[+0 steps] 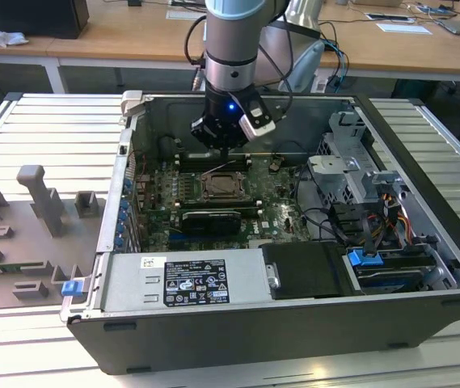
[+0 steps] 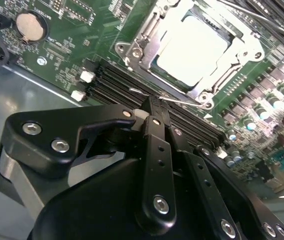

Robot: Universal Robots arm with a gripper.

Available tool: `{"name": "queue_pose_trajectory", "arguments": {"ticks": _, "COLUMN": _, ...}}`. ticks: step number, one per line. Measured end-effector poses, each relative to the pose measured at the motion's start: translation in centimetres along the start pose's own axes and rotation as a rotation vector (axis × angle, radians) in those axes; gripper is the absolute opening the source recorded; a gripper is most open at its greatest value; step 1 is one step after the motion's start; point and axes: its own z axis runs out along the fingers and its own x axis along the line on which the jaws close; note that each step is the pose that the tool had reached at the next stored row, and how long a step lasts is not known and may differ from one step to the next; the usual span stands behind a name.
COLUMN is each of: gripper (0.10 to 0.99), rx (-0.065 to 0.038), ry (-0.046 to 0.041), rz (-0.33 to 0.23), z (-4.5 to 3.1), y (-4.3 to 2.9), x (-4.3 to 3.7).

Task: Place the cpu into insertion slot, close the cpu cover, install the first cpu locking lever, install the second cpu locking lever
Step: 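Install the first cpu locking lever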

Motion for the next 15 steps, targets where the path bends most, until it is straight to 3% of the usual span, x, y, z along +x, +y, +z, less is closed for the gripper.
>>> {"name": "queue_pose_trajectory", "arguments": {"ticks": 5, "gripper": 0.106, "rx": 0.0, "ry": 0.0001, "rz": 0.0, "z": 0.53, "y": -0.07, "x": -0.54}}
{"name": "queue_pose_trajectory", "arguments": {"ticks": 15, "gripper": 0.106, "rx": 0.0, "ry": -0.0003, "rz": 0.004, "z": 1.61, "y": -0.19, "x": -0.85}}
